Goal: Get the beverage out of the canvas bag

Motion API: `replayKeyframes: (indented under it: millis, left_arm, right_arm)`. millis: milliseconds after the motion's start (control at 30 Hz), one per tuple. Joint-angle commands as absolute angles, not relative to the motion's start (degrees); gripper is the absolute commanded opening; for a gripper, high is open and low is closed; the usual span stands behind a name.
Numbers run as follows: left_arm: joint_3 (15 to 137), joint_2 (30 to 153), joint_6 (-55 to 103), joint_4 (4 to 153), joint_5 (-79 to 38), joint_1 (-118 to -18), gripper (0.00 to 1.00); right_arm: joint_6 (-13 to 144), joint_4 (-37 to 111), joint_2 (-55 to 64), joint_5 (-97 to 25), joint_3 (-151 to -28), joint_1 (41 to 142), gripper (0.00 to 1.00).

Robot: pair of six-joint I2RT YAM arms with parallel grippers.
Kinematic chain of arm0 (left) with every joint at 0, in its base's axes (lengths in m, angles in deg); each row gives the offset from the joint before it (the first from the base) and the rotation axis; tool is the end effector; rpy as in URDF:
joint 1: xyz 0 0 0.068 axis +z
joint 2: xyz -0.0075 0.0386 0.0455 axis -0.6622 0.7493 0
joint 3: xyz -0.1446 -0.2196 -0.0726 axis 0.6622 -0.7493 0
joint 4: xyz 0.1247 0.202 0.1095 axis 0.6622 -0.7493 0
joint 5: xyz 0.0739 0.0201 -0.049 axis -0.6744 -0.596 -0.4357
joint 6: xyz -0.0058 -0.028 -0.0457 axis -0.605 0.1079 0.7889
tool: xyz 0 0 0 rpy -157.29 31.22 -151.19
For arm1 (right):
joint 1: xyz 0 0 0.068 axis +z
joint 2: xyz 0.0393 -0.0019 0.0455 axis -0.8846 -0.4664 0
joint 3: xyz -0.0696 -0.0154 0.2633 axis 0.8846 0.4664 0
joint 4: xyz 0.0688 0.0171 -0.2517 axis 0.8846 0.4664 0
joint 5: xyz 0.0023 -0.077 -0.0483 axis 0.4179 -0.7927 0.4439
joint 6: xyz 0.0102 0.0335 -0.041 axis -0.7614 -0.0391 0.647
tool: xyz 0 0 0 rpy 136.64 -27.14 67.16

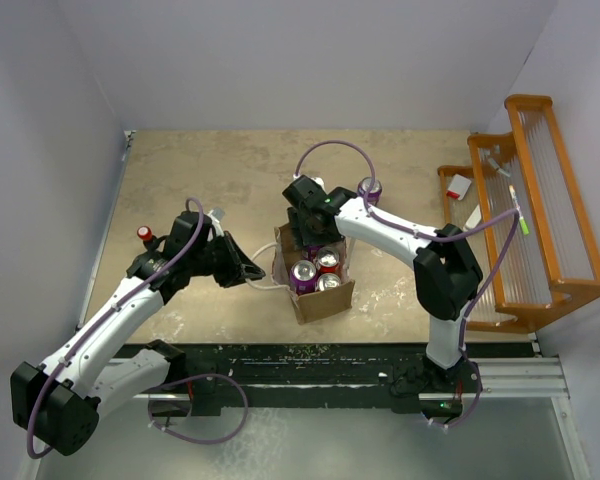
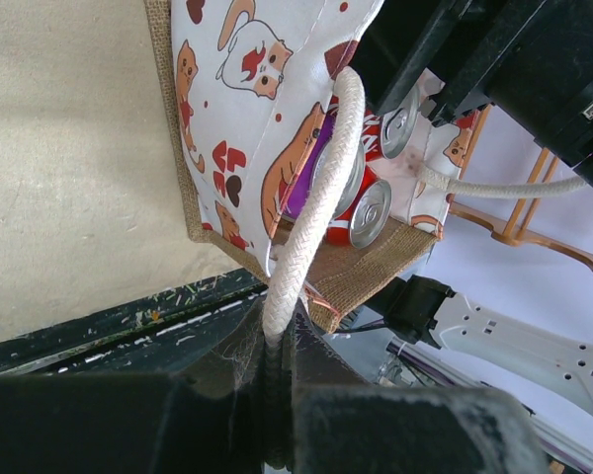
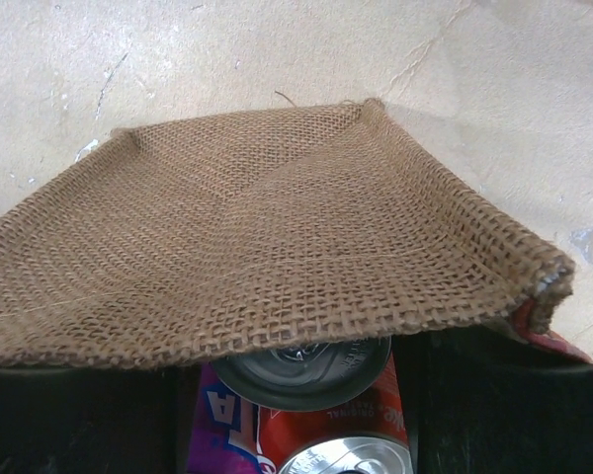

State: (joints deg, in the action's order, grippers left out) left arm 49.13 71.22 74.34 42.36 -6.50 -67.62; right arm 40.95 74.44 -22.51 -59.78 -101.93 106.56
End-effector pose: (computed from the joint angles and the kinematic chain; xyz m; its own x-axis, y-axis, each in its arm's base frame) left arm 0.1720 -0.0995 0.2722 -0.8689 -0.4835 -0.1063 -0.2429 0.6033 -0.7596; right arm 0.3001 0.2799 0.2420 -0.8180 -0.0995 -0.5665 -0.1680 0.9833 0.0699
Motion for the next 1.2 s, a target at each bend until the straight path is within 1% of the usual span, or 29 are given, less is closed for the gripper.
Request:
replayKeyframes:
  millis: [0, 67, 167, 233, 433, 567, 667, 733, 1033, 1167]
  left_arm:
    - [49.0, 70.1, 75.0, 43.9, -6.6, -67.5, 0.00]
    - [48.9, 70.1, 75.1, 44.1, -6.6, -67.5, 0.00]
    - [48.7, 70.0, 75.3, 44.6, -6.7, -67.5, 0.00]
    - [48.6, 69.9, 75.5, 44.8, -6.8, -67.5, 0.00]
    - [48.2, 69.1, 76.3, 44.9, -7.4, -67.5, 0.00]
    - [47.6, 68.2, 77.3, 45.0, -8.1, -67.5, 0.00]
    - [46.9, 67.2, 78.2, 45.4, -8.6, -67.5, 0.00]
    - [46.4, 66.7, 78.8, 45.7, -8.8, -67.5, 0.00]
    - [45.2, 66.6, 80.4, 47.5, -9.8, -67.5, 0.00]
    - [45.3, 66.9, 80.7, 47.7, -9.5, -67.5, 0.00]
  right_arm:
    - [42.1, 72.5, -20.4, -62.0, -102.9, 106.2, 0.48]
    - [42.7, 72.8, -19.5, -60.9, -103.5, 106.2, 0.43]
    - [43.5, 73.2, -18.1, -58.4, -105.0, 106.2, 0.33]
    - [43.6, 73.2, -16.9, -56.8, -105.9, 106.2, 0.28]
    - [42.8, 72.1, -13.0, -51.1, -107.1, 106.2, 0.22]
    - [42.6, 72.6, -11.6, -48.8, -108.6, 106.2, 0.14]
    - [42.6, 72.9, -10.5, -46.6, -109.2, 106.2, 0.04]
    - [43.0, 72.6, -9.5, -45.3, -109.3, 106.2, 0.00]
    - [46.3, 70.9, -4.0, -41.3, -110.4, 106.0, 0.00]
    - [47.2, 71.1, -2.2, -42.0, -113.2, 105.9, 0.00]
